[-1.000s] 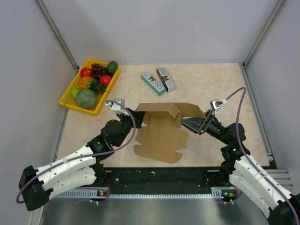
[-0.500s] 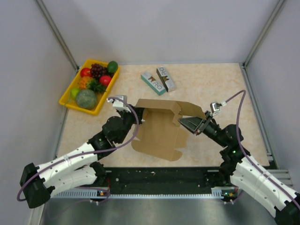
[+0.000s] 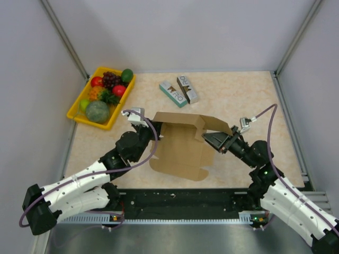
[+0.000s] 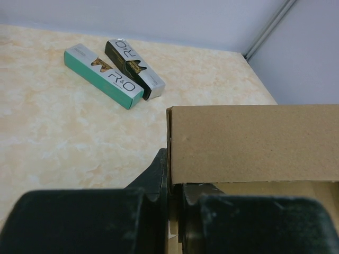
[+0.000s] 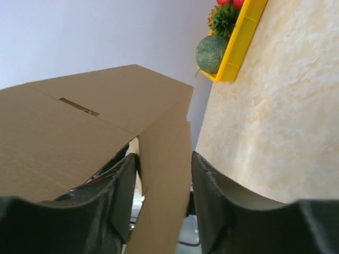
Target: Fold the paper box
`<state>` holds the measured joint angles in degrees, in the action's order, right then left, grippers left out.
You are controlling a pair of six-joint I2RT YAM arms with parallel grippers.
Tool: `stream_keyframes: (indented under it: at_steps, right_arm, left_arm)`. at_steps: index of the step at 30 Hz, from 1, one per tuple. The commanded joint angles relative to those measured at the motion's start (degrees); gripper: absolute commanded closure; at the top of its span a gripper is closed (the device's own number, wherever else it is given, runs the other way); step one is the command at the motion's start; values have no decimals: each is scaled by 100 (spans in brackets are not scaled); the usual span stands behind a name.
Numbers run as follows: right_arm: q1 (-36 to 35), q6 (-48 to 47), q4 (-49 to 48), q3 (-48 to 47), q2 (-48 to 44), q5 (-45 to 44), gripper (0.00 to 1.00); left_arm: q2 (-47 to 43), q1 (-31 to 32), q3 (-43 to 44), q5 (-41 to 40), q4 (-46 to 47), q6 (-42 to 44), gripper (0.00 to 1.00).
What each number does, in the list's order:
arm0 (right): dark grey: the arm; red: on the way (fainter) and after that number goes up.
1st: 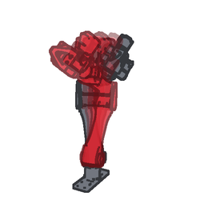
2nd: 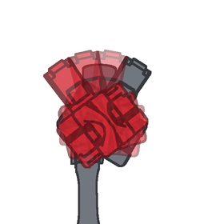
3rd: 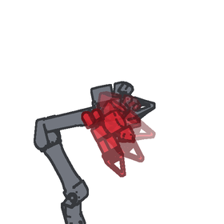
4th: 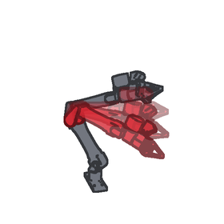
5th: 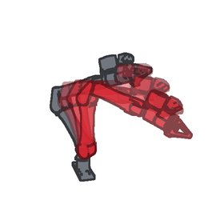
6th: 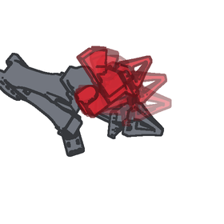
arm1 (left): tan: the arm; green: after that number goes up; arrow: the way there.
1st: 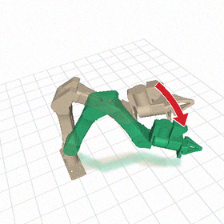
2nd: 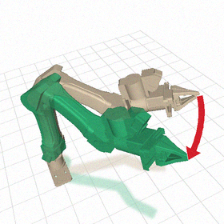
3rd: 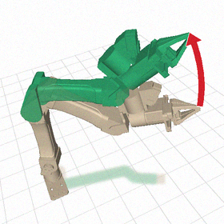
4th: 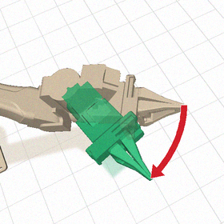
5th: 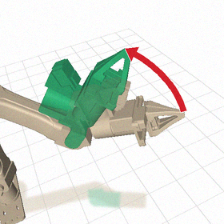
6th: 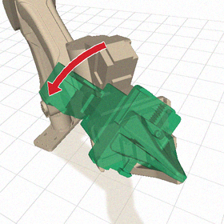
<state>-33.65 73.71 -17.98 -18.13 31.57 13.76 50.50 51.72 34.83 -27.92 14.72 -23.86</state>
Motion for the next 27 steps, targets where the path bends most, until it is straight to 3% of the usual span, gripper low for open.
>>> stream_keyframes:
  at_steps: [1, 4, 8, 13, 17, 18, 20, 23, 27]
  right_arm:
    - [-36, -322, 459, -33, -211, 118, 48]
    - [-19, -1041, 1783, -191, -633, -5, 36]
    - [-10, -1849, 2945, -68, -1774, 4, 34]
    - [-10, -2255, 4037, -225, -2480, -293, 32]
    - [-1, -2877, 5048, -1005, -2113, -1374, 30]
    - [-1, -2958, 5572, -1174, -1598, -2107, 30]
    - [104, -3343, 5691, -1612, -1190, -2334, 30]
    - [593, -3565, 5350, -2035, -662, -1949, 27]
    - [1920, -3969, 4681, -2379, 102, 279, 24]
  left_arm:
    - [-233, 13, 103, -265, 58, -14, 100]
    - [-313, 13, 191, -529, -320, 13, 100]
    - [-436, -22, 243, -609, -724, -5, 100]
    - [-480, -250, 498, -347, -1446, -312, 100]
    - [-541, -776, 481, 856, -1753, -558, 100]
    - [-541, -1082, 472, 1502, -1788, -628, 100]
    - [-498, -1365, 481, 2016, -1911, -673, 100]
    - [-348, -1683, 525, 3009, -2034, -603, 100]
    - [-164, -1963, 551, 4108, -1921, -611, 100]
